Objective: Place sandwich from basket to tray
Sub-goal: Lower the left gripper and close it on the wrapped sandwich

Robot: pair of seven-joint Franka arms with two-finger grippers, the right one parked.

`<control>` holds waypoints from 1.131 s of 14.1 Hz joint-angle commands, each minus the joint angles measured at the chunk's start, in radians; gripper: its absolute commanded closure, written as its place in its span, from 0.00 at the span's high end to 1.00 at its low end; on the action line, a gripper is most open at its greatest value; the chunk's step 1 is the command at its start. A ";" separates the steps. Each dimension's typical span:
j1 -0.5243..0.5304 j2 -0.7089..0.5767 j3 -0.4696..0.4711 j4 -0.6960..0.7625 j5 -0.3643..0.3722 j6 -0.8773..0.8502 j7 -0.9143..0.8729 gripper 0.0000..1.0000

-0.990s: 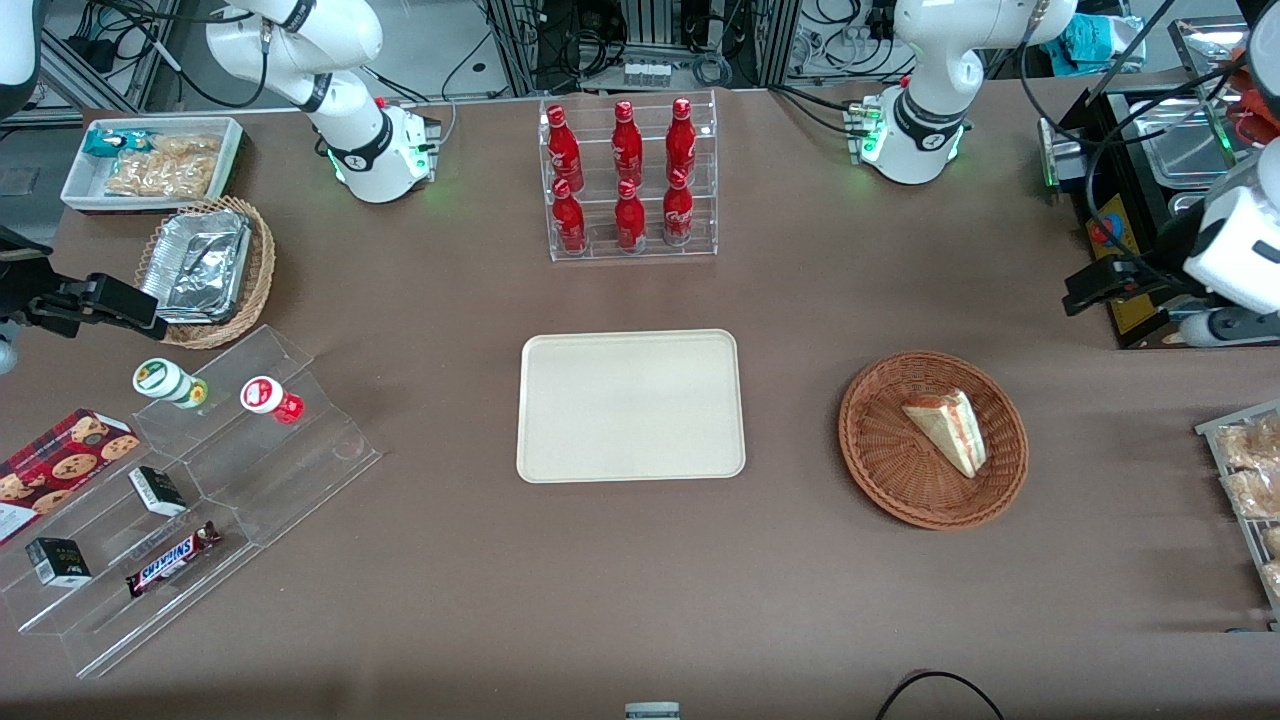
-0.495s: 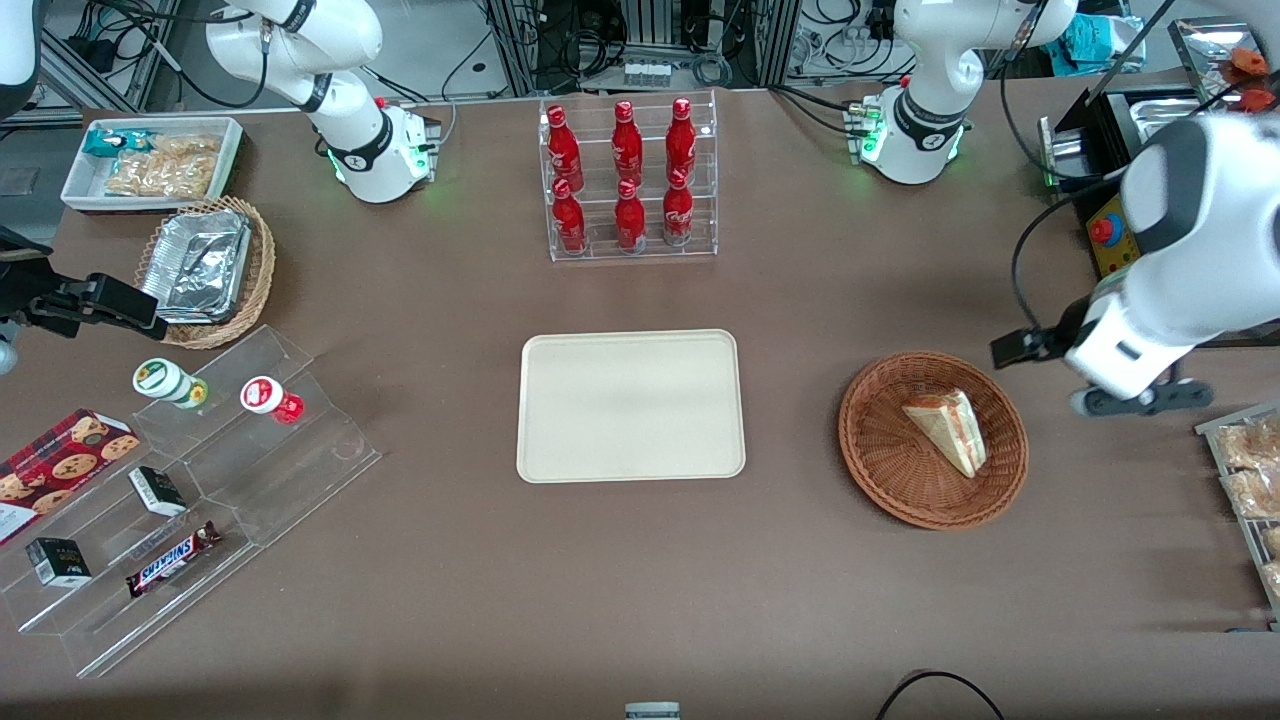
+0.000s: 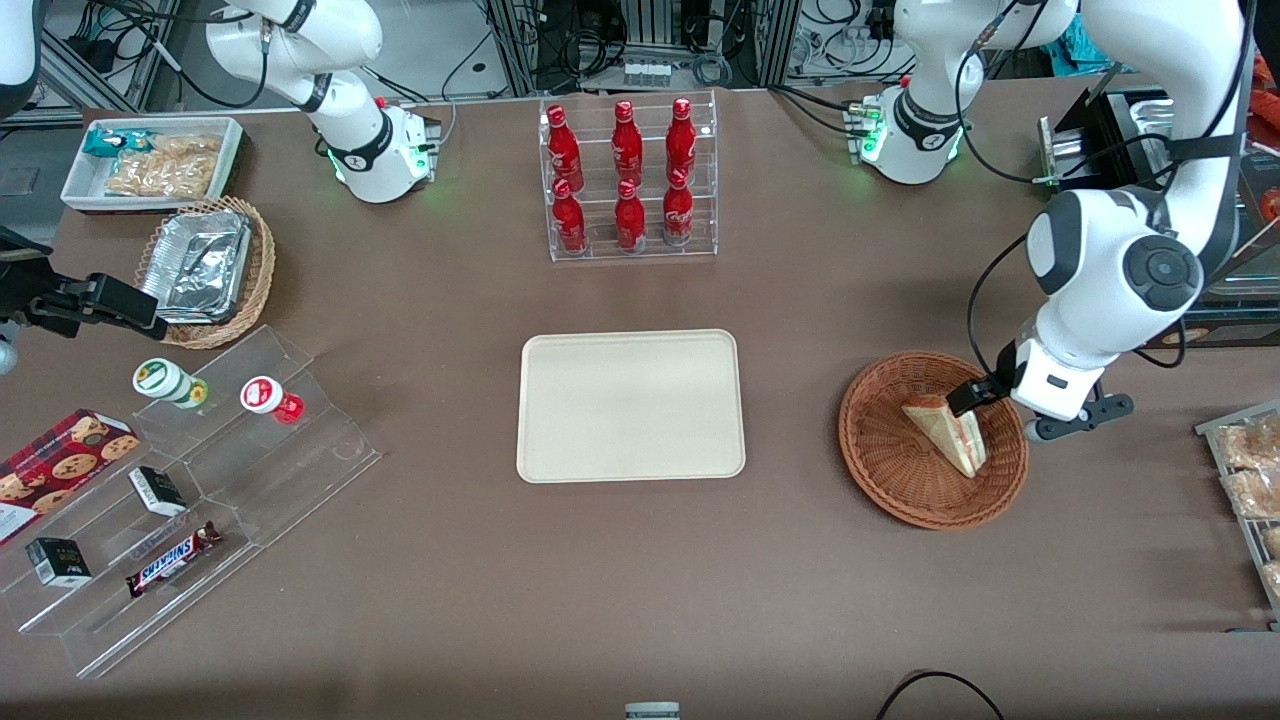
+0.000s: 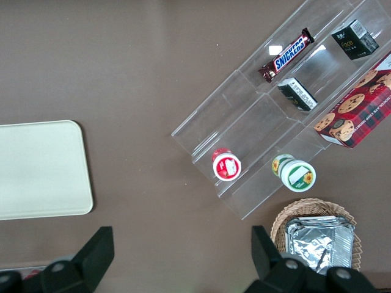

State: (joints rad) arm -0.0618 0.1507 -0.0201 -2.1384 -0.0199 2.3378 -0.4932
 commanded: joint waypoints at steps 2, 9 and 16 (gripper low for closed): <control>-0.009 0.015 0.003 -0.034 0.005 0.041 -0.310 1.00; -0.021 0.133 0.003 -0.011 -0.003 0.064 -0.354 1.00; -0.021 0.152 0.005 0.028 -0.003 0.062 -0.338 0.08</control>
State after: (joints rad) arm -0.0759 0.3101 -0.0204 -2.1469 -0.0202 2.4265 -0.8294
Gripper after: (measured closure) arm 0.511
